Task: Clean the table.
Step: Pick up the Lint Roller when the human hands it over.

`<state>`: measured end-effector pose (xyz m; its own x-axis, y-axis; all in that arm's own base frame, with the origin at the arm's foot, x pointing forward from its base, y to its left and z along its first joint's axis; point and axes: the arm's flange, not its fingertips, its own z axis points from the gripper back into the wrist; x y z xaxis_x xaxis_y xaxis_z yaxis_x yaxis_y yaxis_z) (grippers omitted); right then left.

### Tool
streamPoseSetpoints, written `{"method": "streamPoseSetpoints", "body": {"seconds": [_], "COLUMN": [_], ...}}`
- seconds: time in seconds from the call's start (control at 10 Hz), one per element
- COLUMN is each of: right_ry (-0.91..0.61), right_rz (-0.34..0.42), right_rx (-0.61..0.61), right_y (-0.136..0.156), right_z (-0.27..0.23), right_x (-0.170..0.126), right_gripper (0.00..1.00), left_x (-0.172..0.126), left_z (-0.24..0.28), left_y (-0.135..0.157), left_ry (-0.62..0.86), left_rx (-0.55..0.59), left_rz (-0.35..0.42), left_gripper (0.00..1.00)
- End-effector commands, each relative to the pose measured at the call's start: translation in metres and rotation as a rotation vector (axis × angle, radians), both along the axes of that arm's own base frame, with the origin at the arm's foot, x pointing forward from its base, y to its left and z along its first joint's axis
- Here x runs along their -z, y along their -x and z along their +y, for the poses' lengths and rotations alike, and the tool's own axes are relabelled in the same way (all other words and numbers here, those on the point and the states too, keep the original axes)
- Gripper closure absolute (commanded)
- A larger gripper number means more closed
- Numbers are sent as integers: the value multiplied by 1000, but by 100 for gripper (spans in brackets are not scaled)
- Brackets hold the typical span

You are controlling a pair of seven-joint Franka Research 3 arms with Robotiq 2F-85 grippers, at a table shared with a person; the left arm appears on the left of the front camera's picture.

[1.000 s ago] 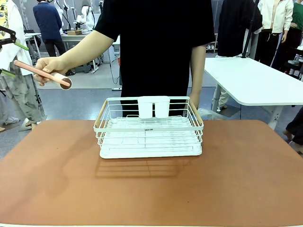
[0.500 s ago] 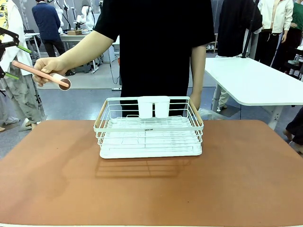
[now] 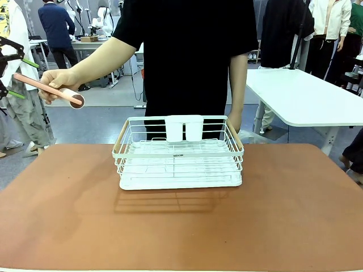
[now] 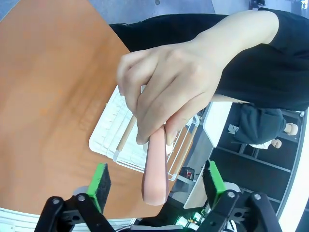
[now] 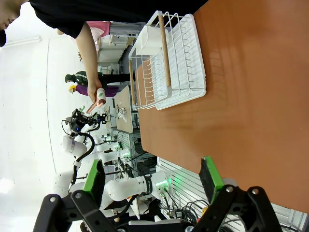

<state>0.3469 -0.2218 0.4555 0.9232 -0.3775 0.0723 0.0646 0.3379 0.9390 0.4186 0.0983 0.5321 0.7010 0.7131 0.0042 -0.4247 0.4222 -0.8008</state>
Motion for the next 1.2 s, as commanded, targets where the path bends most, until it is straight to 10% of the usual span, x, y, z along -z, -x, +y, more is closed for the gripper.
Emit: {"method": "streamPoseSetpoints", "body": {"seconds": [0.0,0.2,1.1], "right_ry": [-5,-5,-5], "right_rz": [-4,-4,-4], "right_rx": [1,1,1], "right_y": [1,1,1], "right_z": [0,0,0], "right_x": [-2,-2,-2], "right_gripper": [0,0,0], "left_x": [2,0,2], "left_z": [-2,-2,-2], "left_y": [-2,-3,1], "left_ry": [20,25,21], "left_rx": [-22,-9,59], "left_rz": [-10,-18,-29], "left_gripper": [55,100,100]}}
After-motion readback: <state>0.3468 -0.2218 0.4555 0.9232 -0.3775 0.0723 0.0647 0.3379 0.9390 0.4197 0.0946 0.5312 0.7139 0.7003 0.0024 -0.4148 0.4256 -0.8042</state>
